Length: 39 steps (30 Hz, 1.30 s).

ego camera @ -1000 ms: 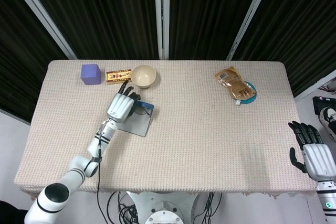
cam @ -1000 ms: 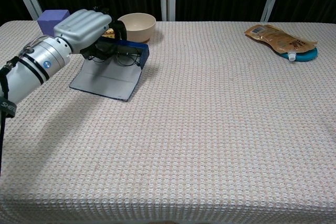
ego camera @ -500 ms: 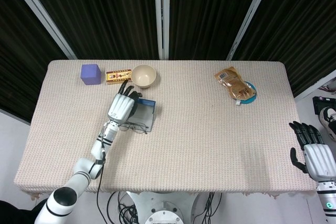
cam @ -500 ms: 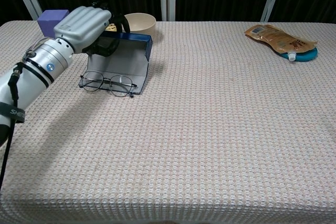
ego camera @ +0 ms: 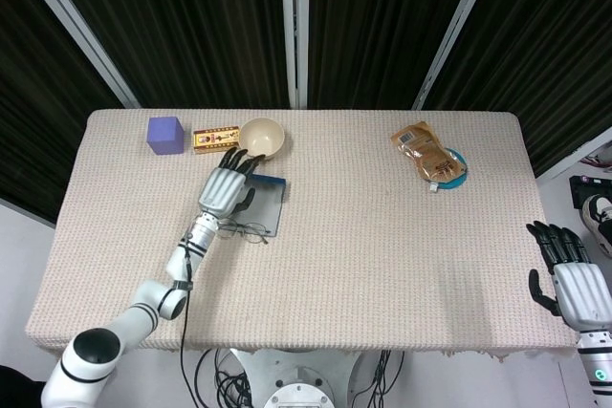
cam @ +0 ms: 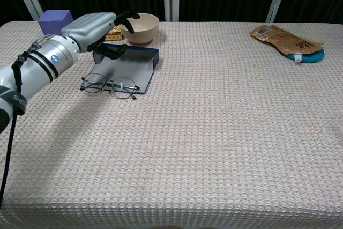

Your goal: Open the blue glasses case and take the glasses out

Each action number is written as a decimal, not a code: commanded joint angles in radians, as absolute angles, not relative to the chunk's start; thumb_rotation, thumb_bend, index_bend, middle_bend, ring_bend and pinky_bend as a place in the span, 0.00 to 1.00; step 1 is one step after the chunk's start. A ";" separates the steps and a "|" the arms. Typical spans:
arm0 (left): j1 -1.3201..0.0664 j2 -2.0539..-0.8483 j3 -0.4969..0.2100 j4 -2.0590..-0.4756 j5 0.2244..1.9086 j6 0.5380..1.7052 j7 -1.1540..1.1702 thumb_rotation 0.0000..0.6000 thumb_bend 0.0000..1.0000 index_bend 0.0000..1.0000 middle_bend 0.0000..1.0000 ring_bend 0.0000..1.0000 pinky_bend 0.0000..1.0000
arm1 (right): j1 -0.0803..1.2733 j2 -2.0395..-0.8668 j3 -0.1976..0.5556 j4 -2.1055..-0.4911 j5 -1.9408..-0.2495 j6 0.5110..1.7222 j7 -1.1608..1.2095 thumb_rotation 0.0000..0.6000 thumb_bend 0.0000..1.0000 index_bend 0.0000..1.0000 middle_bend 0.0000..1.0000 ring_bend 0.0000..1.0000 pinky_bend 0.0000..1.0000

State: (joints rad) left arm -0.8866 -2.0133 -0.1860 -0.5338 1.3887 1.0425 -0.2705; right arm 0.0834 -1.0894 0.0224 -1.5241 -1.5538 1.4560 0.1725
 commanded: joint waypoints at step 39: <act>-0.737 -1.734 -0.174 -1.350 0.981 1.008 0.514 1.00 0.39 0.43 0.24 0.07 0.00 | 0.093 -1.103 0.015 -1.491 -1.578 1.460 0.207 1.00 0.59 0.00 0.08 0.00 0.00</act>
State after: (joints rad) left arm -0.7363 -1.7334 -0.1736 -1.3507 0.9808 1.0089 0.5147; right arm 0.0930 -1.1030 0.0148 -1.4914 -1.5774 1.4597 0.2071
